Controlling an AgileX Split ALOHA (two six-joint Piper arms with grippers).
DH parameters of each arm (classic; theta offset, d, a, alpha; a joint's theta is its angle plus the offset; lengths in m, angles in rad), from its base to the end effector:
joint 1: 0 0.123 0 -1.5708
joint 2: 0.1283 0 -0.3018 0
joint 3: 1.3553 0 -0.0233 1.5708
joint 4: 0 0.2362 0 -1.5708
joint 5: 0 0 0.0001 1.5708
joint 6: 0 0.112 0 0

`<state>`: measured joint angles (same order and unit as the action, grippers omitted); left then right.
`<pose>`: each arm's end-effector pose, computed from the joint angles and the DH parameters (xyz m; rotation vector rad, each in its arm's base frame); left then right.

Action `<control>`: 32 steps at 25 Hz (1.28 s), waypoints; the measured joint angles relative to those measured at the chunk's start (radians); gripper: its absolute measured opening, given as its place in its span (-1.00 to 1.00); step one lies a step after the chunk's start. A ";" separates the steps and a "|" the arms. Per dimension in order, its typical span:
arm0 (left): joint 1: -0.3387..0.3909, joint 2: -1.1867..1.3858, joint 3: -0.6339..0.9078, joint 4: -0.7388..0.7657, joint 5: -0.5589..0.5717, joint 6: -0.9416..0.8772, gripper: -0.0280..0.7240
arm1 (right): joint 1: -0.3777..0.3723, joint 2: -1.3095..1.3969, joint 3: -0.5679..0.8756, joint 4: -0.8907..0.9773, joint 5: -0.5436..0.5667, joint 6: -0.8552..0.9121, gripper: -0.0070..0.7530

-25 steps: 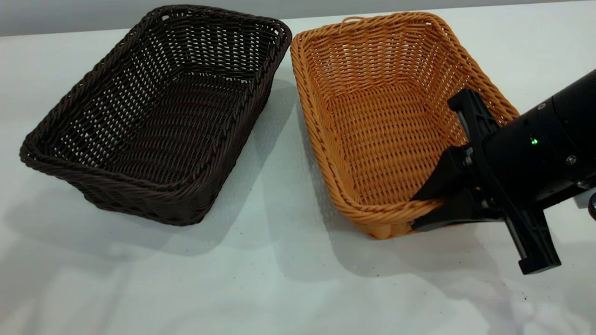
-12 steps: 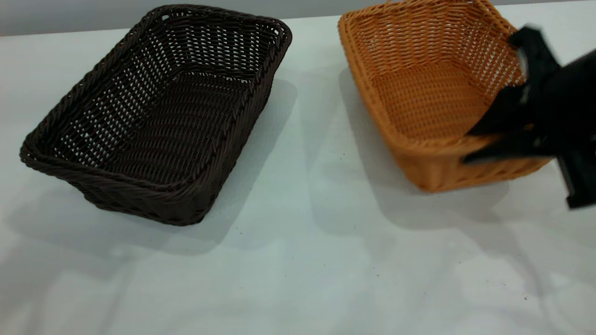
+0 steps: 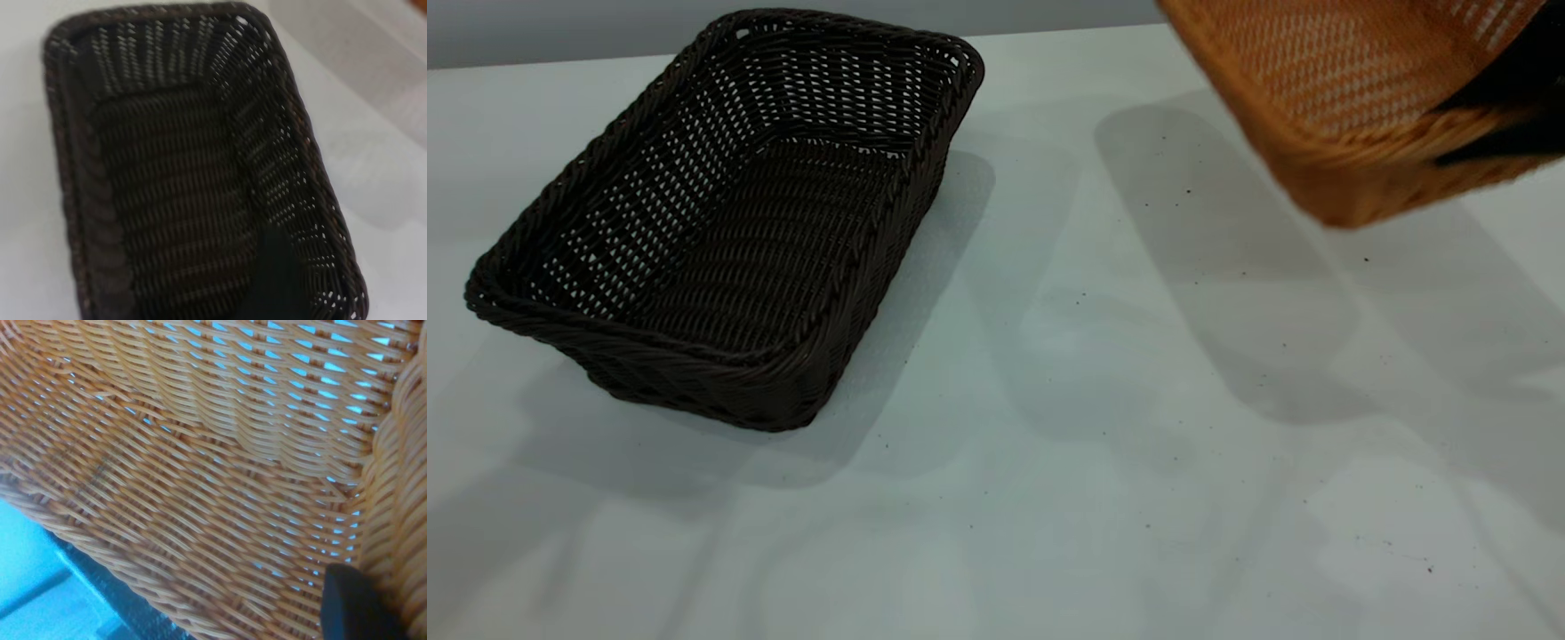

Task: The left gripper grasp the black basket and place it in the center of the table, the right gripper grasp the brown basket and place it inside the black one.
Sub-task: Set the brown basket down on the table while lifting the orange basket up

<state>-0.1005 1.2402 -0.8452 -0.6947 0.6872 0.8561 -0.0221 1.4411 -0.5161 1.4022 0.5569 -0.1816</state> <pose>0.2316 -0.0691 0.2910 0.6350 2.2987 -0.4229 0.2324 0.0533 0.1876 1.3348 2.3557 1.1161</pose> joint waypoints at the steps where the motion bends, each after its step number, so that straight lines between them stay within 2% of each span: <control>1: -0.012 0.016 0.000 0.000 -0.006 0.000 0.34 | -0.014 -0.019 0.000 -0.024 0.013 -0.013 -0.70; 8: -0.088 0.144 0.000 0.001 -0.117 -0.078 0.34 | -0.155 -0.129 -0.003 -0.084 0.167 -0.140 -0.70; 13: -0.150 0.224 0.000 -0.007 -0.178 -0.084 0.34 | -0.240 -0.140 -0.078 -0.135 0.285 -0.233 -0.70; 19: -0.265 0.301 0.000 -0.007 -0.315 -0.179 0.34 | -0.241 -0.140 -0.218 -0.248 0.329 -0.233 -0.70; 25: -0.359 0.403 0.000 -0.007 -0.480 -0.265 0.34 | -0.241 -0.140 -0.316 -0.258 0.356 -0.233 -0.70; 32: -0.393 0.535 0.000 -0.008 -0.584 -0.318 0.34 | -0.241 -0.139 -0.328 -0.272 0.360 -0.234 -0.70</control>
<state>-0.4938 1.7752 -0.8452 -0.7024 0.1033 0.5380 -0.2627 1.3019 -0.8444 1.1302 0.9166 -0.4161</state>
